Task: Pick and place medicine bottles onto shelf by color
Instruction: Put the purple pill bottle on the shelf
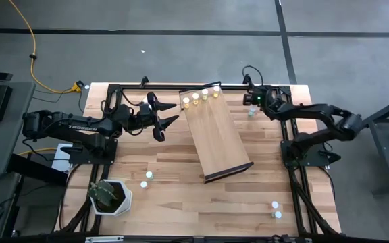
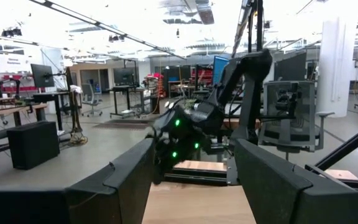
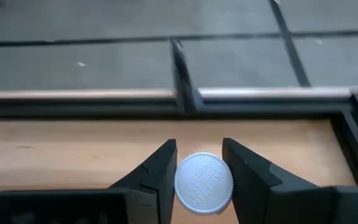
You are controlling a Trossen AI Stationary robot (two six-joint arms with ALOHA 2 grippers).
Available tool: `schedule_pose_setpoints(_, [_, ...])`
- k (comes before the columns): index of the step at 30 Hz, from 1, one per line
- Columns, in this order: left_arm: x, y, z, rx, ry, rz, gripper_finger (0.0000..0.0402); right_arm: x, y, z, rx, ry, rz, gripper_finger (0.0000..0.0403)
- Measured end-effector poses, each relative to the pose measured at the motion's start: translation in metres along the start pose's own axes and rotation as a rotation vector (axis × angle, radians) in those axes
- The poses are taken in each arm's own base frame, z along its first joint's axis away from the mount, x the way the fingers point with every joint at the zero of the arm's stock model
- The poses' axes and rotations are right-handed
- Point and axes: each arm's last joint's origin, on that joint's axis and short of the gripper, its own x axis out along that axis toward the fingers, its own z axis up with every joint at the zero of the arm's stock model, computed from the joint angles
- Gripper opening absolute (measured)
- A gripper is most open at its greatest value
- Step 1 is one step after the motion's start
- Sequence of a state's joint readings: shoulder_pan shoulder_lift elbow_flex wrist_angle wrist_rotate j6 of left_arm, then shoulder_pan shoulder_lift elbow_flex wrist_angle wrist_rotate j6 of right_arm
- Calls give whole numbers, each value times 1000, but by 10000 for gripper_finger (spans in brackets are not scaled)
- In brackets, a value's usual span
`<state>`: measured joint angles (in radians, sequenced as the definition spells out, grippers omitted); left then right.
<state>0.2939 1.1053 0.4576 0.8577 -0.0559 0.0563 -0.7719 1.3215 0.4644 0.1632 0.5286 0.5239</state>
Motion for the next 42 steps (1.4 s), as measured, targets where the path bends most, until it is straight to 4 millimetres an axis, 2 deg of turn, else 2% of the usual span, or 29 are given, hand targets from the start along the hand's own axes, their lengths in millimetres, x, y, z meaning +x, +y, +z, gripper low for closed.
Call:
schedule_pose_setpoints(4, [0,0,0,0,0,0,213,-25,1,20,8,-73,145,98])
schedule_pose_setpoints(8, [0,0,0,0,0,0,213,-62,5,36,-31,-168,367,98])
schedule_pose_setpoints(14, [0,0,0,0,0,0,213,-116,15,38,-133,-268,695,102])
schedule_pose_setpoints(18, [0,0,1,-1,-13,1,213,-140,33,39,-229,-254,756,102])
schedule_pose_setpoints(21, [0,0,3,-4,-27,11,213,-152,56,44,-315,-250,746,102])
schedule_pose_setpoints(25, [0,2,3,-22,-30,51,213,-160,95,51,-442,-242,747,103])
schedule_pose_setpoints(33, [0,2,3,-22,-29,62,213,-151,170,52,-641,-167,757,103])
schedule_pose_setpoints(42, [0,2,3,-22,-27,62,213,-142,227,41,-748,-105,842,103])
